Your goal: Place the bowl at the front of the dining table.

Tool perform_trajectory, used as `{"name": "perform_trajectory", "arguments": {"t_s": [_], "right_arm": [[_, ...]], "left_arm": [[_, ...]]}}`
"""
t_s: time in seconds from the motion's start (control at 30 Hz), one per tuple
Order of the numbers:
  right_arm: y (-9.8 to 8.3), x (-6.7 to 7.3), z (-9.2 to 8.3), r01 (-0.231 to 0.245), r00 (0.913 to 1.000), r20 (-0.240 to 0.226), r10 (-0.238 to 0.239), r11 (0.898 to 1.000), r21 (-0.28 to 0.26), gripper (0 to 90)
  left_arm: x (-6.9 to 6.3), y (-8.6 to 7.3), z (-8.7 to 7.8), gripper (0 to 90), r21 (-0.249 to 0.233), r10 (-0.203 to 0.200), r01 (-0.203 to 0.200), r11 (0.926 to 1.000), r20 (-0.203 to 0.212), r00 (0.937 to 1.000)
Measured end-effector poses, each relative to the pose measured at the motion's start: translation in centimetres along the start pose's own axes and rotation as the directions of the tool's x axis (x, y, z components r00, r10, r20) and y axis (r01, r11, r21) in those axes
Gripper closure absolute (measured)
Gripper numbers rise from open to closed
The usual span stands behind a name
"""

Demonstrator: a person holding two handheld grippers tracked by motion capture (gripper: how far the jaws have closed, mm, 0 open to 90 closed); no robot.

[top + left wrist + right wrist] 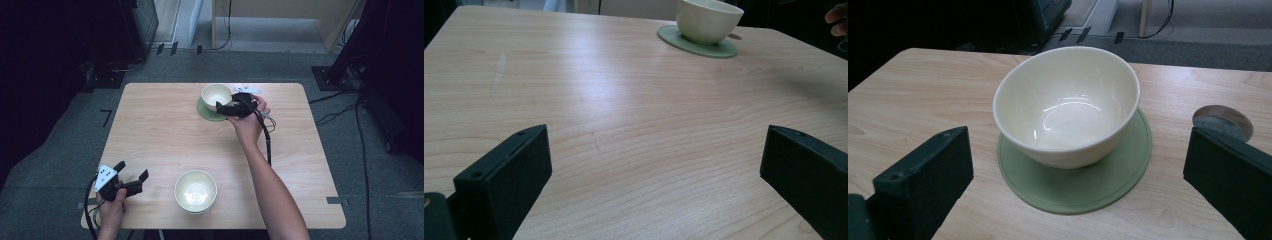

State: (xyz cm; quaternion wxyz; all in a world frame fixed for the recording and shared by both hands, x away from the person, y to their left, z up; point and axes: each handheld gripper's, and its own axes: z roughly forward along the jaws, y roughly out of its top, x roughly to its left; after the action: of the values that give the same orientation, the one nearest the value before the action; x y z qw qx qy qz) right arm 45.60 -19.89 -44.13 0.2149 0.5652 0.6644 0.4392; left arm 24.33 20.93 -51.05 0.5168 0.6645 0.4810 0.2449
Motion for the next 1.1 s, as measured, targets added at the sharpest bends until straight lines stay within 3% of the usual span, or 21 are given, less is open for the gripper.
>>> {"name": "perform_trajectory", "arguments": {"t_s": [0.43, 1.1], "right_arm": [[-1.4, -0.2, -2.5, 0.025, 0.9997, 0.006, -0.025, 1.000, -0.018, 0.0], [-4.6, -1.6, -6.4, 0.015, 0.9998, 0.012, -0.014, 0.999, -0.046, 0.0]], "left_arm": [[-0.1, 0.0, 0.0, 0.0, 0.004, 0.006, -0.006, 1.0000, -0.003, 1.0000], [-0.2, 0.0, 0.1, 0.0, 0.008, 0.015, -0.014, 0.9999, -0.008, 0.9999]]}}
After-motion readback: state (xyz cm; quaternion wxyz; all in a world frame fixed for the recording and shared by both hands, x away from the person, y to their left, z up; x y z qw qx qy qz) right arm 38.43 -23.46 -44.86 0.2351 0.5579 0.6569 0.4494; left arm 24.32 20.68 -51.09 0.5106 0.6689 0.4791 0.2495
